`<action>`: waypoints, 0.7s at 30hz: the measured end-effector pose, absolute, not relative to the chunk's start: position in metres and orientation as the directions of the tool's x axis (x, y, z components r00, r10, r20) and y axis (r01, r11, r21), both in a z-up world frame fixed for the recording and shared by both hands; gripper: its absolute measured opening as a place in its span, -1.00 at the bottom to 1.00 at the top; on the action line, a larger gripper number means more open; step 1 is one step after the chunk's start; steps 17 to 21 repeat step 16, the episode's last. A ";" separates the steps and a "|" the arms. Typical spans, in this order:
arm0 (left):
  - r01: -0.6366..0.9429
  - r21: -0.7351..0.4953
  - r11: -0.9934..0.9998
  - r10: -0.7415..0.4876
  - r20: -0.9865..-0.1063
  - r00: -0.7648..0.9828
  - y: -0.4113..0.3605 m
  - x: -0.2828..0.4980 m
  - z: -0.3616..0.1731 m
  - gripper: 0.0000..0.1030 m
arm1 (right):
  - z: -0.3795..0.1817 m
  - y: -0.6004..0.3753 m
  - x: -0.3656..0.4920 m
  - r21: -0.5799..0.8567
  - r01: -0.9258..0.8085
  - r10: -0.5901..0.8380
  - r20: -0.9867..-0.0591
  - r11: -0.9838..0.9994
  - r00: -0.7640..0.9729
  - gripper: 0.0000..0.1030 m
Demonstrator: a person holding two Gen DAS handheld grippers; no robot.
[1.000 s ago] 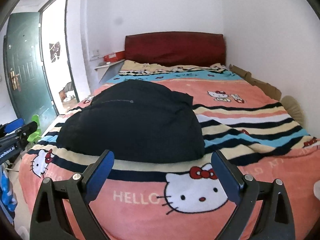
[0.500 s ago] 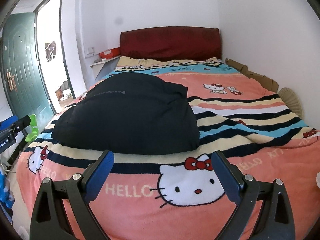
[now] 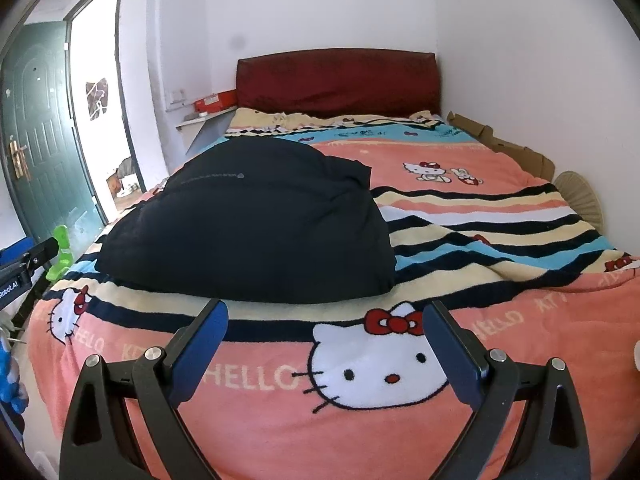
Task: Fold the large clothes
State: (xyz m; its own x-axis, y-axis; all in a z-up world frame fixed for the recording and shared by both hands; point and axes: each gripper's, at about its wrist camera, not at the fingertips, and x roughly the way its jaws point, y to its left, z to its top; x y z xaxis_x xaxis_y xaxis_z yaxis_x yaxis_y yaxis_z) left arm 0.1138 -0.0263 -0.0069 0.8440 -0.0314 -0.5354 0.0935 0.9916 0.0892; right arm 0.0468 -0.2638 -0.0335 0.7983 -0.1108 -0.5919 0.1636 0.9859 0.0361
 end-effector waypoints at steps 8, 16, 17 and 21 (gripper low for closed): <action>0.086 0.094 0.992 -0.020 -0.554 0.832 -0.021 0.120 -0.016 0.30 | -0.035 -0.259 0.050 0.012 0.158 -0.121 -0.591 0.987 0.797 0.88; 0.079 0.111 0.991 -0.002 -0.567 0.823 -0.019 0.125 -0.021 0.30 | -0.038 -0.260 0.054 0.005 0.161 -0.126 -0.595 0.987 0.794 0.97; 0.079 0.111 0.991 -0.002 -0.567 0.823 -0.019 0.125 -0.021 0.30 | -0.038 -0.260 0.054 0.005 0.161 -0.126 -0.595 0.987 0.794 0.97; 0.079 0.111 0.991 -0.002 -0.567 0.823 -0.019 0.125 -0.021 0.30 | -0.038 -0.260 0.054 0.005 0.161 -0.126 -0.595 0.987 0.794 0.97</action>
